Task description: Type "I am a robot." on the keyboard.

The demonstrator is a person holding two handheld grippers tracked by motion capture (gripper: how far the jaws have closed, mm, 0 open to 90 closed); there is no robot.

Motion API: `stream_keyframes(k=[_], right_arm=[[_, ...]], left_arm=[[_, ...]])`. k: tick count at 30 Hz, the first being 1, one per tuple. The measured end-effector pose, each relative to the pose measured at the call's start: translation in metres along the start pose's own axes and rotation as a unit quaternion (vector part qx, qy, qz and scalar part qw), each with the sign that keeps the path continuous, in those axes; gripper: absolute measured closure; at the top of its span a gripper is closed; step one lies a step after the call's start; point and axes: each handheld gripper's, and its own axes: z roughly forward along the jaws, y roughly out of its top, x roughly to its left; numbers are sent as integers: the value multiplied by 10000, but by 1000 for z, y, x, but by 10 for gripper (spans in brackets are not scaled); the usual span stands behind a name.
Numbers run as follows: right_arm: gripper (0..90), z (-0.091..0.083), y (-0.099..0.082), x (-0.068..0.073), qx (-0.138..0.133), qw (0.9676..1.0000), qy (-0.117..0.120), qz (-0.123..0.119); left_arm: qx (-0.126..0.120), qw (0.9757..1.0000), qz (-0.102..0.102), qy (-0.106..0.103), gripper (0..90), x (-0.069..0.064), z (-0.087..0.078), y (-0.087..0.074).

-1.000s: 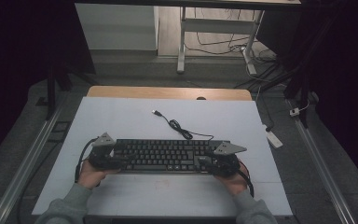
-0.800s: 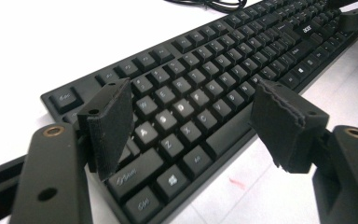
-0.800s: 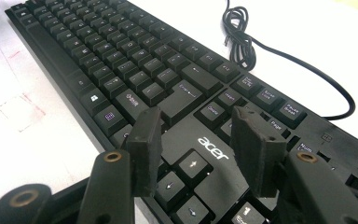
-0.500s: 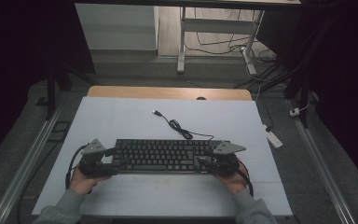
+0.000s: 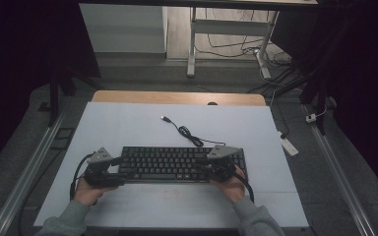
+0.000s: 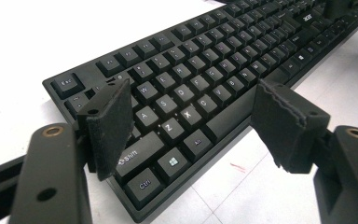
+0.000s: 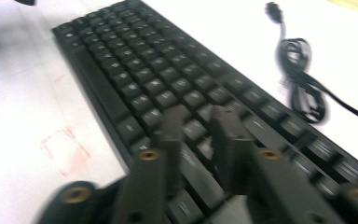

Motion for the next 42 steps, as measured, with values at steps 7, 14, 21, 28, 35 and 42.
stream_keyframes(k=[7, 14, 21, 28, 35, 42], right_arm=[[896, 27, 14, 12, 311, 9989, 319, -152], [895, 47, 15, 19, 516, 9977, 374, -247], [895, 55, 13, 18, 597, 9974, 353, -197], [895, 58, 13, 20, 669, 9971, 237, -276], [875, 36, 17, 17, 227, 9993, 122, -282], [662, 2, 0, -1, -95, 9997, -211, 54]], left_arm=[[31, 10000, 16, 1, 294, -1, 2, -1], [39, 10000, 19, 1, 294, -1, 2, -2], [46, 10000, 35, 5, 295, -1, 2, -2], [32, 10000, 38, 13, 294, -1, 1, -2], [10, 10000, 35, 35, 293, -1, 0, -2], [18, 10000, 69, 37, 292, -3, 1, -2]])
